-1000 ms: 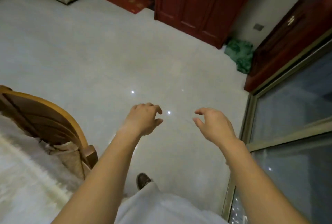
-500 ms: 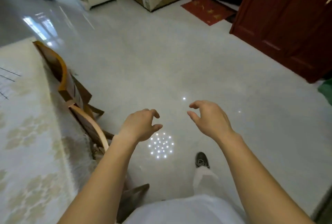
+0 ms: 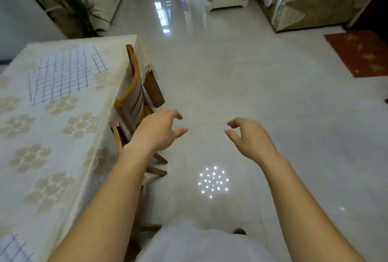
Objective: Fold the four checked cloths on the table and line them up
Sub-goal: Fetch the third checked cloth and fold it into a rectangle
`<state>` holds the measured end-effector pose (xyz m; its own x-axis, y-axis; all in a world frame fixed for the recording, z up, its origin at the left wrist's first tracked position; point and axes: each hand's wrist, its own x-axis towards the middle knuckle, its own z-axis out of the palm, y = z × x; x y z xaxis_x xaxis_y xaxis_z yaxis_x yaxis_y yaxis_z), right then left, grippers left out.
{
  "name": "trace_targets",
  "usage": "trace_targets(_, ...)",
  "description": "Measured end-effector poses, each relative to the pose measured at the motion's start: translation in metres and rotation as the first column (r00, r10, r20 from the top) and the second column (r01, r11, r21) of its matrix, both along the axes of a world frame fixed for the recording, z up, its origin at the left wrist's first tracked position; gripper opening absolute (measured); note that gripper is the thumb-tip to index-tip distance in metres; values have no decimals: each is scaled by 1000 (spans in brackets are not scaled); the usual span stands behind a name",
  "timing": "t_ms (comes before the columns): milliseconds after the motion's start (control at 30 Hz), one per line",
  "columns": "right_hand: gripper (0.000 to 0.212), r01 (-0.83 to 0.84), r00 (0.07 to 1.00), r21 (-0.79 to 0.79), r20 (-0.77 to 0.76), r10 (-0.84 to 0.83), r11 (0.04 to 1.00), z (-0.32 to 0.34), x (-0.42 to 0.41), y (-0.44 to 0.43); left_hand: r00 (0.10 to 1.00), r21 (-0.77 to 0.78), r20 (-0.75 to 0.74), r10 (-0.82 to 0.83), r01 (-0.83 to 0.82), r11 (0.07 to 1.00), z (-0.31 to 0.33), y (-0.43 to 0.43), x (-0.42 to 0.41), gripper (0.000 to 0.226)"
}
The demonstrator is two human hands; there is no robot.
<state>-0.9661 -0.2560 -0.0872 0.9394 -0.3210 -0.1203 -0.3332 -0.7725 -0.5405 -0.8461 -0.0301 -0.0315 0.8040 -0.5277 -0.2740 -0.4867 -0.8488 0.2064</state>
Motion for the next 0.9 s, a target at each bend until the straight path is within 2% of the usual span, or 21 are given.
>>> trace_targets(133,37,-241,969,-39,-62,239,970,-15,53,10,983,8,-103,153,-153,988,-22,14,15,46)
trace_targets(233,35,-323,945,-76,-77,318,943,-18,104,6,970,-34,-136,201,-208,978,-35,8,43,42)
trace_targets(367,33,-341,940,-133,-78,333,931,-7,180,-20,970,-127,-113,217,-231,965,-38,-20,116,33)
trace_targets(500,29,-258,966,-221,-85,245,941,20,253,-67,972,-182,-142,188,-212,960,-17,-61,209,19)
trace_targets(600,27,-202,979,-255,-48,196,946,37,309,-89,981,-235,-70,183,-195,952,-3,-80,266,20)
trace_targets(700,26,-221,974,-264,-22,223,939,32,361,-84,982,-215,-5,190,-187,959,-7,-80,304,20)
trace_targets(900,27,-346,938,-230,-95,333,910,-4,445,-73,960,-147,4,278,-275,950,-34,-51,363,19)
